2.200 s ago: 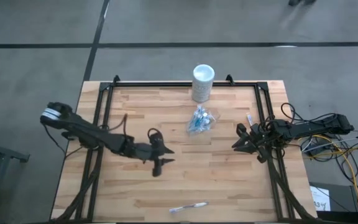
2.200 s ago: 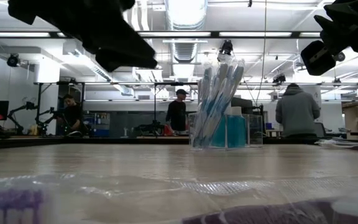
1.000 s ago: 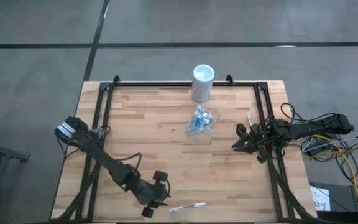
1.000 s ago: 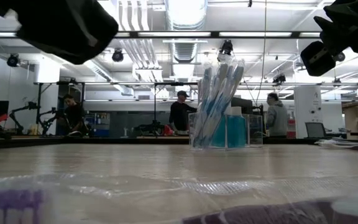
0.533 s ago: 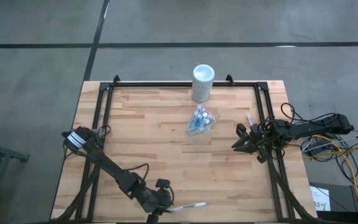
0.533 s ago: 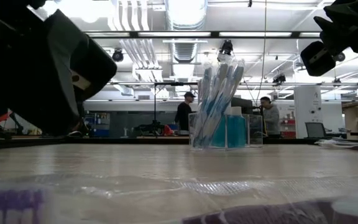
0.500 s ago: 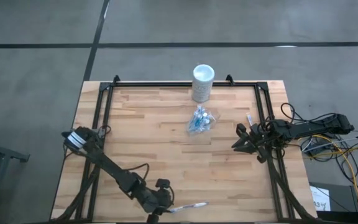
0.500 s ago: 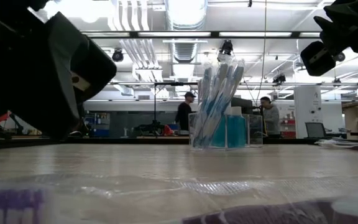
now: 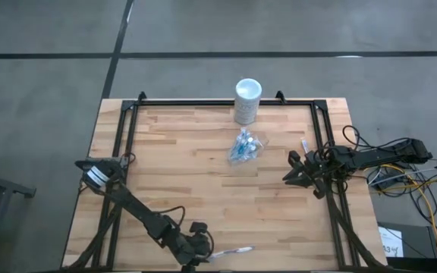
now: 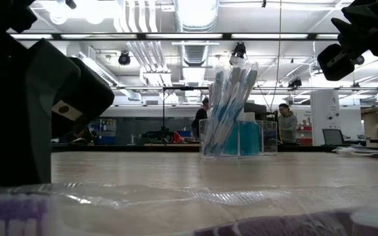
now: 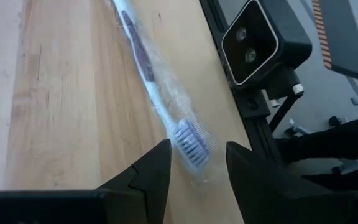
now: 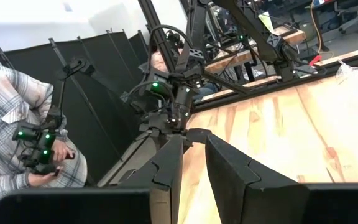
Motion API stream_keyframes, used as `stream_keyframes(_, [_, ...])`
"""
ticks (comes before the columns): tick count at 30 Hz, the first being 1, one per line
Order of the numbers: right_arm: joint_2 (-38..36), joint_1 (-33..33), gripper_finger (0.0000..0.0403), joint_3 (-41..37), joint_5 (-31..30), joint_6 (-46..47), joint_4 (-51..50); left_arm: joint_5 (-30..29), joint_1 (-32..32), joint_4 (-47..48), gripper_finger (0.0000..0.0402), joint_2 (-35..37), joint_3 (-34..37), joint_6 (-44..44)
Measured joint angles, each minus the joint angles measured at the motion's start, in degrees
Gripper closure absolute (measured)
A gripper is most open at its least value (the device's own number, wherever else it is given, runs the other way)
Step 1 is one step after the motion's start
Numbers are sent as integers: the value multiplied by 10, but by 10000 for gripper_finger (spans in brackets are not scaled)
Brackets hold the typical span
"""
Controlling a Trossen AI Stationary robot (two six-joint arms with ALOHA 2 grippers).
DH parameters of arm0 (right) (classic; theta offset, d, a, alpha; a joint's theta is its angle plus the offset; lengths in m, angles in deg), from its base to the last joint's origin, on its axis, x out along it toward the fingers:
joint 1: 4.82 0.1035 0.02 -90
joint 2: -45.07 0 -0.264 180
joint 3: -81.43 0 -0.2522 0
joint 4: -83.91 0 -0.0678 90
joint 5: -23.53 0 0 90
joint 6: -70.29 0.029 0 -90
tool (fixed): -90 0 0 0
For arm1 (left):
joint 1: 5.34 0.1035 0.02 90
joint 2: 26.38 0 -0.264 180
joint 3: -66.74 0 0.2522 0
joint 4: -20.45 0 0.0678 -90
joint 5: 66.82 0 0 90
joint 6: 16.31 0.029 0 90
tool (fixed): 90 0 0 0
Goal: Pick & Place toothbrushing station
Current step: Move the purple toothbrush to the center of the table
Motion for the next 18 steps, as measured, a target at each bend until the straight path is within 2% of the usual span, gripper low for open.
stream_keyframes(11, [1, 0, 335, 0, 0, 0, 0, -15, 12, -1, 244, -14, -1, -53])
stream_keyframes(18, [1, 0, 335, 0, 0, 0, 0, -19, 39, 0, 269, -14, -1, -56])
